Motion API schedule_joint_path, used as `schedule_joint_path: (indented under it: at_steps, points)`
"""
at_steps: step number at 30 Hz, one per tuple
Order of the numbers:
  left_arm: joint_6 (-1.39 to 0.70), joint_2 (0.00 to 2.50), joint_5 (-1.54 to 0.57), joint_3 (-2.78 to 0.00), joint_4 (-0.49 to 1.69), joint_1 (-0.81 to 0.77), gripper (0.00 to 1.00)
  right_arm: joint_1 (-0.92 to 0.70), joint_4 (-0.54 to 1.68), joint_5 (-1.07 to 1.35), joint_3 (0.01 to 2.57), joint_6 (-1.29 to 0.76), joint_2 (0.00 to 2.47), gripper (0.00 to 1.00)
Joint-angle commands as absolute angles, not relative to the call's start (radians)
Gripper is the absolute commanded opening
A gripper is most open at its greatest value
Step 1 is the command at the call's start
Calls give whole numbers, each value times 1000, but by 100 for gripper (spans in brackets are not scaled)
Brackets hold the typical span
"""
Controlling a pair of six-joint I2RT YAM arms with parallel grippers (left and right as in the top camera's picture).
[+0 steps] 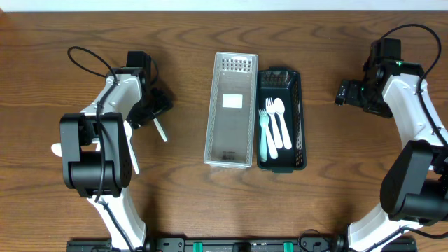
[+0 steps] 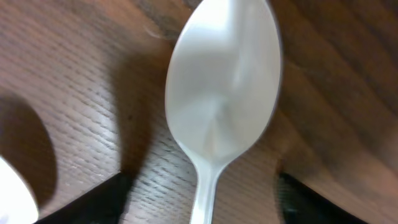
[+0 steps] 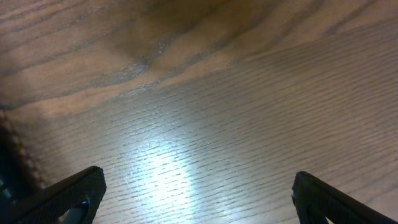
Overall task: Pack container
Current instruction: 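Move left gripper over a white spoon and grasp it, then carry the spoon into the clear white basket and release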
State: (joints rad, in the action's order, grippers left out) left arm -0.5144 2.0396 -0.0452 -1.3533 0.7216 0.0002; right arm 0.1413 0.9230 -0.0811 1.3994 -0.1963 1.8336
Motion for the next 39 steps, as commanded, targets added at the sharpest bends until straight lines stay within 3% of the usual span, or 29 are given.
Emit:
schedule_joint_path:
  at_steps: [1, 6, 12, 25, 32, 39]
  points:
    - [-502, 2103, -68, -1332, 728, 4, 58, 150, 924, -77, 1409, -186, 1812, 99]
    - [-501, 2103, -68, -1332, 751, 4, 41, 150, 922, -77, 1409, -186, 1812, 99]
    - [-502, 2103, -67, -1333, 754, 4, 6, 150, 923, -77, 1409, -186, 1812, 99]
    - [-418, 1910, -67, -1566, 971, -35, 6, 154, 923, -78, 1409, -186, 1812, 99]
    - [-411, 1693, -67, -1609, 957, -249, 6, 154, 920, -77, 1409, -186, 1812, 99]
    - [-384, 1737, -41, -1605, 914, -505, 6, 154, 919, -70, 1409, -186, 1812, 99]
